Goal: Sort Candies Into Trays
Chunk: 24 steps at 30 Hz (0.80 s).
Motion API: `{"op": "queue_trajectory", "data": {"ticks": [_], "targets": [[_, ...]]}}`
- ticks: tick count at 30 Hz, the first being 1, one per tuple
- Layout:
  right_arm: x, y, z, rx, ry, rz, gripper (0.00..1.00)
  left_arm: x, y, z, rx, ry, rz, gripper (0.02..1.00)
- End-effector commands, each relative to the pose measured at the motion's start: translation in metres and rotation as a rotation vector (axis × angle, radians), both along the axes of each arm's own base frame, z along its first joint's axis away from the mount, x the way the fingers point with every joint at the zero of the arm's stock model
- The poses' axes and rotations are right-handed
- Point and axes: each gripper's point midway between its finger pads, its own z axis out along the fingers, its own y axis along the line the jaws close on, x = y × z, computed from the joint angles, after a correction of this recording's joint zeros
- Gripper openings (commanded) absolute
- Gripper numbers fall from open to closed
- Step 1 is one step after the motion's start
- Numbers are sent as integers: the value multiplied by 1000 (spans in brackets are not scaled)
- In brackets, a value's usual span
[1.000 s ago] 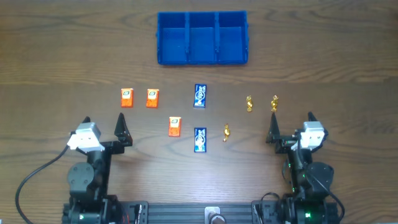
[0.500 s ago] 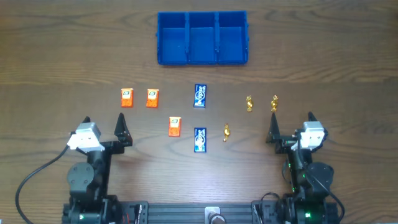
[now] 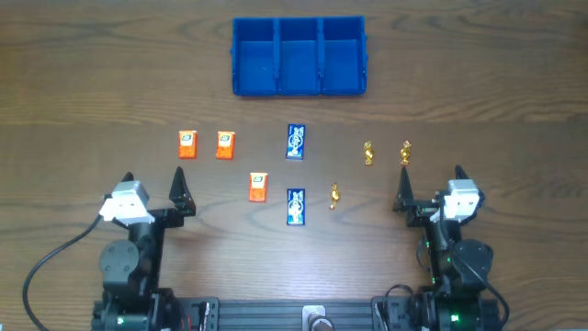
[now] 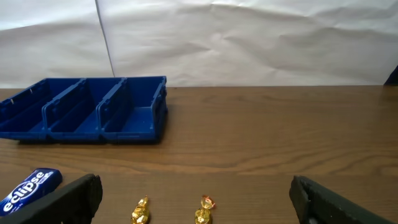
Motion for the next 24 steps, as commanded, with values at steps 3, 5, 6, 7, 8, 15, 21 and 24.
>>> {"op": "queue_trajectory", "data": {"ticks": [3,5,6,7,8,15,21,24], "targets": [[0,1,-1,-4,-1,6,998,-1,4,-18,18,51,18,996],[0,1,-1,-4,-1,6,998,-1,4,-18,18,51,18,998],[0,1,-1,-4,-1,6,998,-1,4,-18,18,51,18,998],[0,1,-1,-4,-1,6,998,-1,4,-18,18,51,18,998],[0,1,-1,-4,-1,6,998,-1,4,-18,18,51,18,998],[0,1,-1,-4,-1,6,998,-1,4,-18,18,51,18,996],[0,1,-1,-4,-1,6,998,-1,9,-18,23,50,48,998],[0,1,-1,-4,-1,6,998,-1,9,-17,29,48,47,996]]}}
